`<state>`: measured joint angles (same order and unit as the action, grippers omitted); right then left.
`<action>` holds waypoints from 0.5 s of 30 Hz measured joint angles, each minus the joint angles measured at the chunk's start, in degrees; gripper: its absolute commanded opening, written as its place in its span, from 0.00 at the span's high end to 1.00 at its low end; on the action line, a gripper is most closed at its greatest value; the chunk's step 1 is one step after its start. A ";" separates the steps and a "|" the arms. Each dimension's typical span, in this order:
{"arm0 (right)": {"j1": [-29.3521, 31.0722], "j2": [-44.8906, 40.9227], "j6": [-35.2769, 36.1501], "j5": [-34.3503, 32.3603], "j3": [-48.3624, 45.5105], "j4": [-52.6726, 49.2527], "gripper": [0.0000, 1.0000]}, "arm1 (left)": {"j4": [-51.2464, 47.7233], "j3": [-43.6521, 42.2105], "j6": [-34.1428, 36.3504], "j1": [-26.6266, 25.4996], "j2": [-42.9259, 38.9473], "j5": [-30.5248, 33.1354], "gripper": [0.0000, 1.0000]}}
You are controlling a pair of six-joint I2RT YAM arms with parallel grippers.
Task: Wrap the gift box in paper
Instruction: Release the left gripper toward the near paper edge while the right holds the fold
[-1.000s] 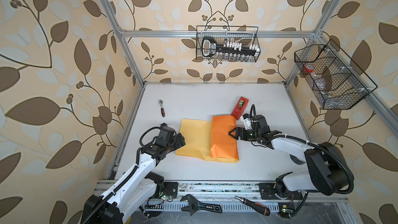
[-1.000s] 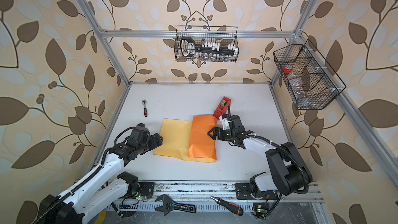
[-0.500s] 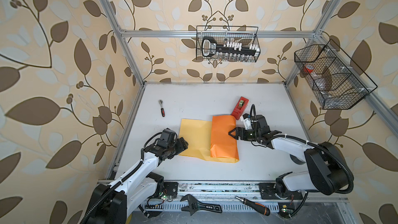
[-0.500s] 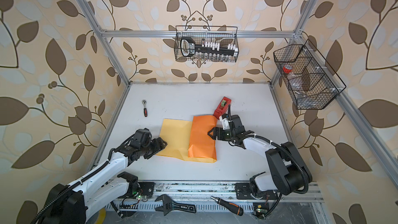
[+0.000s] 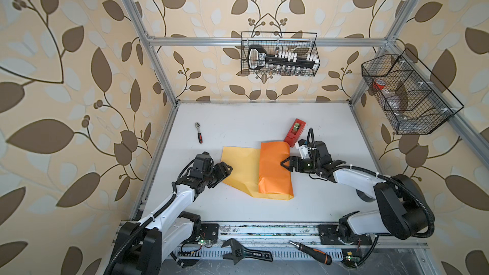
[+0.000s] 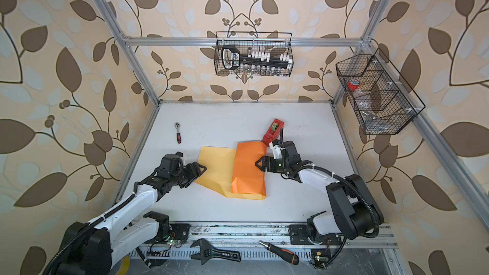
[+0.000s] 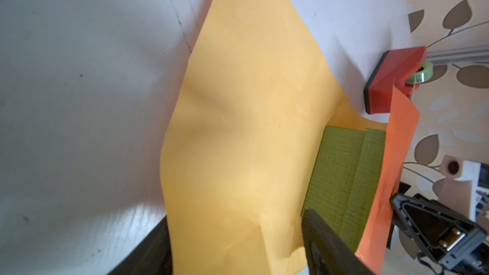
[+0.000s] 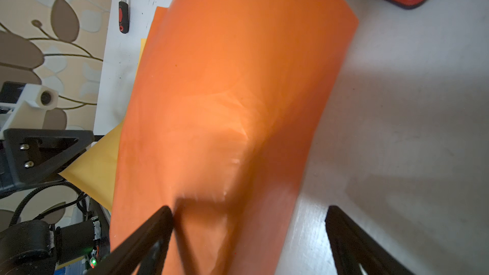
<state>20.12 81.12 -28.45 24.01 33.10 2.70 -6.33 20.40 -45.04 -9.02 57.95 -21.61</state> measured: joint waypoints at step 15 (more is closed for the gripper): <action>0.00 0.39 0.04 0.42 0.20 0.00 0.10 | 13.29 -2.69 -2.73 10.34 10.56 -13.14 0.69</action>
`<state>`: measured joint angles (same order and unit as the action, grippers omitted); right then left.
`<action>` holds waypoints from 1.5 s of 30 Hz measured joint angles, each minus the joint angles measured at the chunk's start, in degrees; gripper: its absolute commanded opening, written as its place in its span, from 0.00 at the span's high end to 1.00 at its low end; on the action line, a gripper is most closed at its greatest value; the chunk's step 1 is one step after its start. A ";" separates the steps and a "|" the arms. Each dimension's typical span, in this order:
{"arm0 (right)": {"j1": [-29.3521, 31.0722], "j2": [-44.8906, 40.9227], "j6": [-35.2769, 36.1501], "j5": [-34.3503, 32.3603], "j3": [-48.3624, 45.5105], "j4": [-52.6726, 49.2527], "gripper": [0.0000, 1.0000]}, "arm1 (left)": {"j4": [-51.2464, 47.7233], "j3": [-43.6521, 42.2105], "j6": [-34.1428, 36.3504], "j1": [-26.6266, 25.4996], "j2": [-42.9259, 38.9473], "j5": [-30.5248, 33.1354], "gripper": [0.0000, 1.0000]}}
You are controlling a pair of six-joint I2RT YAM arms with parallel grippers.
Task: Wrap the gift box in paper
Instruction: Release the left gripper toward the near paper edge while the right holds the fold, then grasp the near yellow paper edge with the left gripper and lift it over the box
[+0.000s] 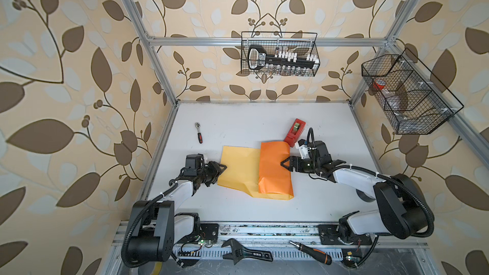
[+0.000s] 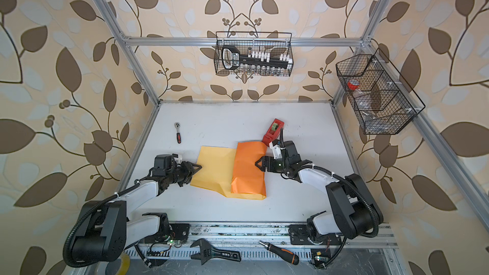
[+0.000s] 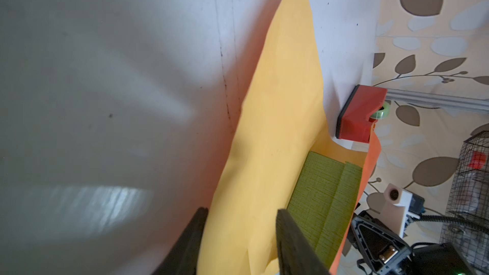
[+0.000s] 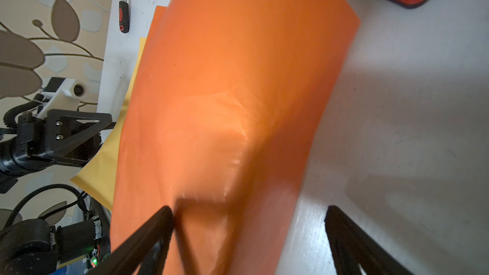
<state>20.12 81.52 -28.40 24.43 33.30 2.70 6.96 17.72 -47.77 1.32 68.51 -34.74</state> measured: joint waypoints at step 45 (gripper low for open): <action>0.37 0.79 0.00 -0.20 1.33 -1.29 0.11 | -30.10 27.12 22.84 -34.80 -6.93 24.20 1.00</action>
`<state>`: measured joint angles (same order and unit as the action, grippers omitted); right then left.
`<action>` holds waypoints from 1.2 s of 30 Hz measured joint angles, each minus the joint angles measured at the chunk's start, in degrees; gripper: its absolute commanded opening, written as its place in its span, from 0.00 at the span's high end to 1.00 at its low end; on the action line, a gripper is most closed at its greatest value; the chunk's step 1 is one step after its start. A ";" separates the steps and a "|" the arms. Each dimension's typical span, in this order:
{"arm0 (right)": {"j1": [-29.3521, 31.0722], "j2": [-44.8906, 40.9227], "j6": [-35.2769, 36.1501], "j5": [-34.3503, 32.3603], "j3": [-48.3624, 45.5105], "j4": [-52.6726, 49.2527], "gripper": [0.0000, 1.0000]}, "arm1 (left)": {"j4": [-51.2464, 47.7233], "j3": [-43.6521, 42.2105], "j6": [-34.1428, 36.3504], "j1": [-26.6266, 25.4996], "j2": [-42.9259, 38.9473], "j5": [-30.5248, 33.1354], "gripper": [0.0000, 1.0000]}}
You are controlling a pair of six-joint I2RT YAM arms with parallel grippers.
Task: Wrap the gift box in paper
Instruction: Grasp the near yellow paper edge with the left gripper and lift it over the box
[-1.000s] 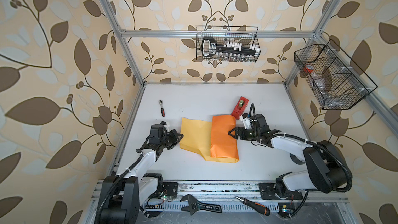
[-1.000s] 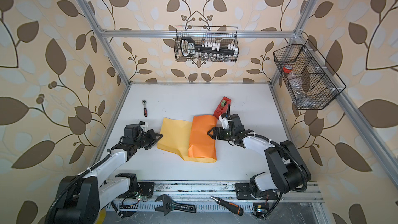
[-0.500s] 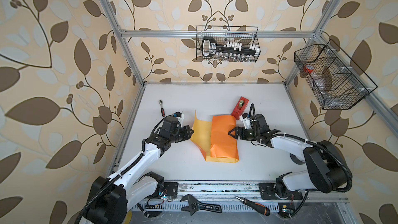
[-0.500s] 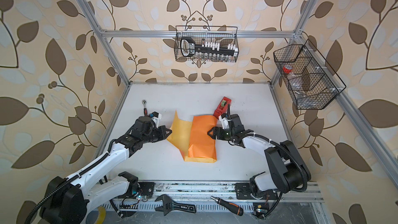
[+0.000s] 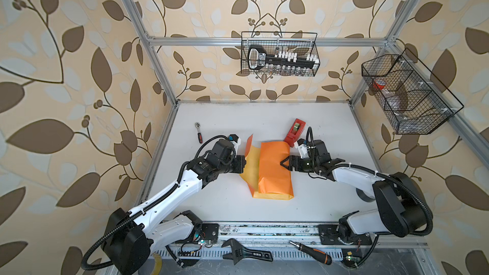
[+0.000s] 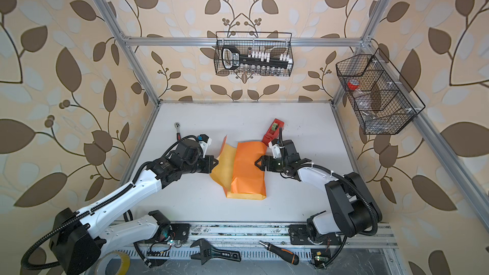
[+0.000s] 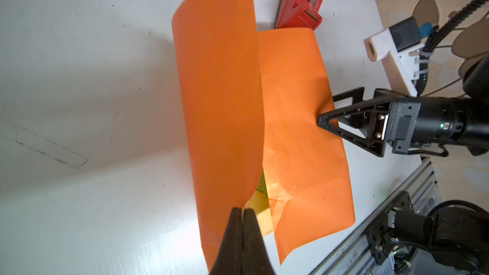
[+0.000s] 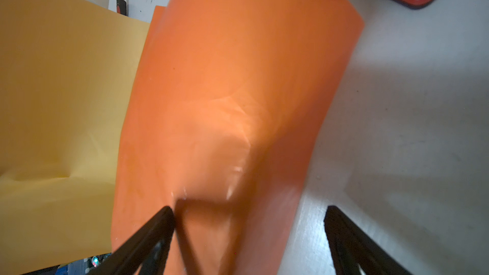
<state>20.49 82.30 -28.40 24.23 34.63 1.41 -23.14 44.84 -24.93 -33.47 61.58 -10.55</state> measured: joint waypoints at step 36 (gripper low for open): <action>1.16 0.42 -0.11 -1.29 0.61 0.26 0.11 | -11.76 15.69 1.81 -13.88 15.13 4.02 1.00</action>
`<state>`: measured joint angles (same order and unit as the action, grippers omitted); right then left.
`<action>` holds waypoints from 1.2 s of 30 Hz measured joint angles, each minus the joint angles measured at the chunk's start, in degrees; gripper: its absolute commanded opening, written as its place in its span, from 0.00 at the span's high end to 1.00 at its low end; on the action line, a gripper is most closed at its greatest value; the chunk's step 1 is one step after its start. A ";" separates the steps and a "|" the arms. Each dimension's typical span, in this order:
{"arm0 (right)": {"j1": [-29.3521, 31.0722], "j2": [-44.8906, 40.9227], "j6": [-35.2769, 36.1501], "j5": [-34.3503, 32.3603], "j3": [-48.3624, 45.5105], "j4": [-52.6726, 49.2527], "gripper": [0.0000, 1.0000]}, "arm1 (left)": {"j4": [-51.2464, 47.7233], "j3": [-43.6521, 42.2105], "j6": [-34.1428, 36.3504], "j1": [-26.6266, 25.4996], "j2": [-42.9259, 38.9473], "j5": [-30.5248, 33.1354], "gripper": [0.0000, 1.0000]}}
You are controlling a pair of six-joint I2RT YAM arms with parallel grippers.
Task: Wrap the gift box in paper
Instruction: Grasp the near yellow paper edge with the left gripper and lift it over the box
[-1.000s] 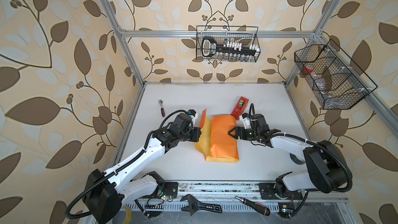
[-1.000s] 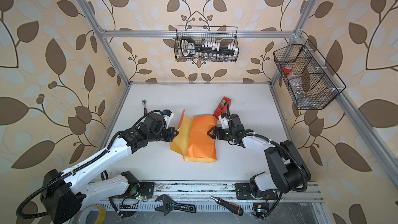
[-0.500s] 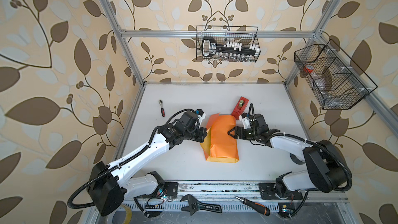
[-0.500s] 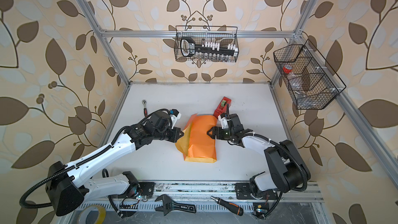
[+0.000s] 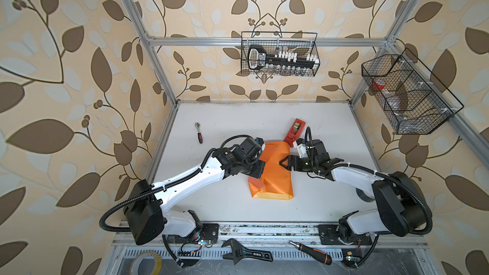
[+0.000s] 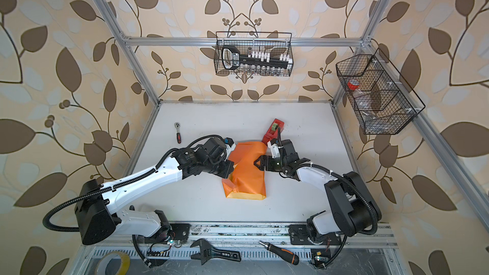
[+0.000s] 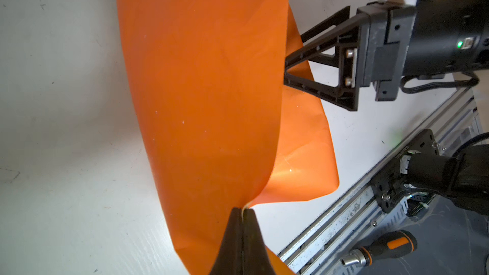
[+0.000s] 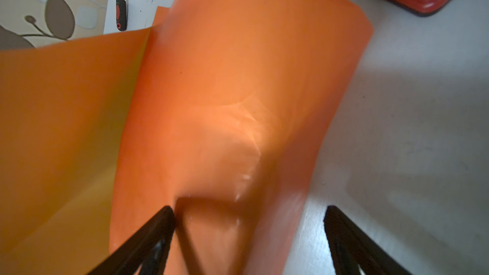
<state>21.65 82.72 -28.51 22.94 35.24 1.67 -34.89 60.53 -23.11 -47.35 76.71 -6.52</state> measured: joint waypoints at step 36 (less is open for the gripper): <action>0.50 0.31 -0.39 -0.39 0.09 0.55 0.11 | -6.84 7.23 1.20 -0.33 -0.35 4.74 1.00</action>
<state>22.15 83.02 -28.91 22.55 35.33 2.22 -41.74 67.77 -21.91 -47.68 76.36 -1.78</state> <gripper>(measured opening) 0.891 0.048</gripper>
